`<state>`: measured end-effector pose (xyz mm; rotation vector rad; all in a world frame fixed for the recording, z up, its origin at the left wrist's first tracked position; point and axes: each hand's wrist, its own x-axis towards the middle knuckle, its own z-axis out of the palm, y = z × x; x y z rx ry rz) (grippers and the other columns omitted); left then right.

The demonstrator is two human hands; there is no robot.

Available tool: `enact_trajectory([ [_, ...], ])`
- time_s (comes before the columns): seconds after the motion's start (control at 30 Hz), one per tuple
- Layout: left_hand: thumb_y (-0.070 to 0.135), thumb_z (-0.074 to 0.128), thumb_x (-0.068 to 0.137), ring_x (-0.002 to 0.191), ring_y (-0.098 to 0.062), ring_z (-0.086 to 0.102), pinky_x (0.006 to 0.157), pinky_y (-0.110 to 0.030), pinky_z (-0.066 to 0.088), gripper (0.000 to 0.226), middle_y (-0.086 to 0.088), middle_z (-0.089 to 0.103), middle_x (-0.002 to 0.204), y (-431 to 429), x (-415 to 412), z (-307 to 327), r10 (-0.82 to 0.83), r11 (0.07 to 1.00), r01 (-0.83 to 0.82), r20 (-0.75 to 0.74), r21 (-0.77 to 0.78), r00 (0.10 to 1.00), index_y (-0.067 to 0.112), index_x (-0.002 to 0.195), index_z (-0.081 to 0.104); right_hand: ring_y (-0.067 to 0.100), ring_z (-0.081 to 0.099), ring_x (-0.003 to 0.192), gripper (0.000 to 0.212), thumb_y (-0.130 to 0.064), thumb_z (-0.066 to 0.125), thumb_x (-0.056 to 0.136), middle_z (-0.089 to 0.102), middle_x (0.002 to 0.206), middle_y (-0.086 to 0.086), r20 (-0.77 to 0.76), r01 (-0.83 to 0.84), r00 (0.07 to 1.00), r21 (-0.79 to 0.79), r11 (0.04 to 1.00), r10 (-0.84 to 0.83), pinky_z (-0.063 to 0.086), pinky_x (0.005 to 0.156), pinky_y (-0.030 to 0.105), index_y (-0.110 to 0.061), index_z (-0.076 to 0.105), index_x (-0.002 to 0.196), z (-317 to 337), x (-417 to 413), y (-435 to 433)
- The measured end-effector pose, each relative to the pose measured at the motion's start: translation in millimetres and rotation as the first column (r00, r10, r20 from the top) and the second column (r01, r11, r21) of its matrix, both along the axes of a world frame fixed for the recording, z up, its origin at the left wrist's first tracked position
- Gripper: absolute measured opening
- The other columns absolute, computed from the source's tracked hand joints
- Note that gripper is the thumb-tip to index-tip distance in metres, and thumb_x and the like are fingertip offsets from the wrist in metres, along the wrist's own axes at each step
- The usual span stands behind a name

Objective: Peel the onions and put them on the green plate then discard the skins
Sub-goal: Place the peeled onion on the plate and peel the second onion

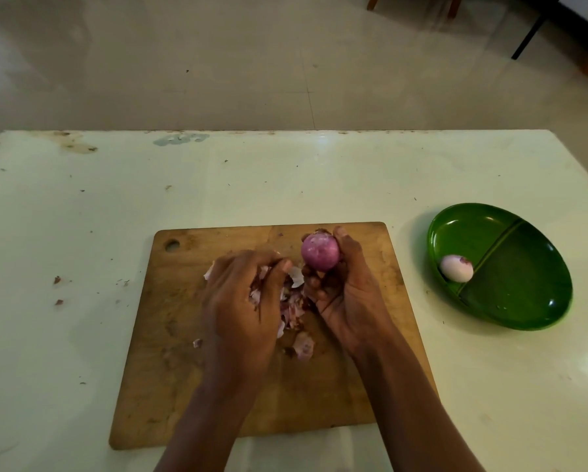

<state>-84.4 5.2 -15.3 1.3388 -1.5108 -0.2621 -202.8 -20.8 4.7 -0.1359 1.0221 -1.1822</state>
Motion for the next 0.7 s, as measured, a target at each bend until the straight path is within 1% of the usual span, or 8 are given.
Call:
enact_trajectory([
  [0.1,0.029,0.048,0.094,0.078,-0.007,0.053,0.066,-0.018,0.045,0.034,0.008,0.056,0.082,-1.9,-5.8,1.8,-0.02,0.998,0.023,0.054,-0.052,0.998,0.002,0.087,0.068,0.021,0.063,0.086,0.047,-0.038,0.064,0.066,0.063,0.104,0.014,-0.023,-0.024,0.999,-0.018,1.0,0.024,0.055,0.055,0.019,-0.012,0.058,0.104,1.2,1.3,-0.2],
  [0.2,0.021,0.046,0.094,0.074,-0.008,0.054,0.062,-0.02,0.046,0.022,0.007,0.055,0.082,-2.9,-10.5,2.2,0.02,0.999,-0.019,0.019,-0.049,1.0,0.005,0.092,0.061,0.021,0.063,0.085,0.036,-0.035,0.064,0.07,0.064,0.1,0.013,-0.043,-0.034,0.999,-0.042,0.999,0.032,0.055,0.058,0.02,-0.013,0.06,0.099,2.3,0.3,0.8],
  [0.3,0.024,0.051,0.091,0.087,-0.009,0.061,0.071,-0.017,0.051,0.021,0.005,0.061,0.098,-1.7,-9.5,3.3,-0.029,0.999,0.028,-0.045,-0.038,0.999,0.017,0.111,0.051,0.018,0.062,0.078,0.019,-0.029,0.06,0.084,0.065,0.093,0.011,-0.067,-0.068,0.996,-0.064,0.996,0.064,0.054,0.055,0.019,-0.013,0.061,0.094,2.0,0.0,1.5],
  [0.4,0.031,0.061,0.086,0.093,-0.014,0.062,0.077,-0.019,0.052,0.035,0.005,0.059,0.106,-2.2,-8.7,5.5,-0.08,0.994,0.079,-0.017,-0.08,0.997,0.016,0.115,0.049,0.02,0.068,0.079,0.02,-0.031,0.06,0.08,0.072,0.083,0.009,-0.069,-0.113,0.992,-0.126,0.986,0.105,0.059,0.069,0.027,-0.014,0.07,0.082,0.2,-0.3,2.4],
  [0.47,0.032,0.065,0.081,0.097,-0.014,0.059,0.08,-0.02,0.051,0.041,0.01,0.055,0.108,-3.0,-9.4,6.1,-0.093,0.989,0.1,0.07,-0.108,0.993,0.016,0.116,0.049,0.018,0.07,0.078,0.025,-0.034,0.06,0.077,0.073,0.079,0.006,-0.092,-0.162,0.985,-0.184,0.97,0.147,0.057,0.075,0.03,-0.017,0.076,0.069,1.5,-0.6,3.3],
  [0.53,0.031,0.064,0.08,0.096,-0.014,0.058,0.081,-0.021,0.05,0.04,0.01,0.051,0.108,-3.6,-10.0,6.0,-0.087,0.987,0.104,0.129,-0.125,0.988,0.017,0.115,0.049,0.014,0.07,0.073,0.026,-0.034,0.058,0.076,0.073,0.076,0.004,-0.107,-0.202,0.978,-0.23,0.952,0.181,0.058,0.07,0.025,-0.021,0.077,0.064,3.0,-0.6,3.9],
  [0.63,0.028,0.063,0.08,0.097,-0.011,0.058,0.084,-0.016,0.049,0.037,0.011,0.053,0.104,-3.7,-10.7,6.2,-0.094,0.987,0.107,0.106,-0.123,0.99,0.017,0.114,0.051,0.011,0.067,0.067,0.027,-0.032,0.058,0.078,0.071,0.073,0.004,-0.105,-0.209,0.977,-0.276,0.938,0.187,0.054,0.059,0.02,-0.018,0.077,0.065,1.5,-1.6,2.8],
  [0.7,0.025,0.063,0.081,0.094,-0.012,0.06,0.083,-0.015,0.049,0.034,0.013,0.055,0.101,-3.8,-11.5,5.5,-0.109,0.986,0.119,0.087,-0.118,0.99,0.018,0.112,0.052,0.013,0.066,0.07,0.024,-0.033,0.06,0.077,0.07,0.074,0.003,-0.128,-0.21,0.975,-0.293,0.933,0.179,0.055,0.064,0.022,-0.019,0.076,0.066,-1.1,-2.6,1.6],
])
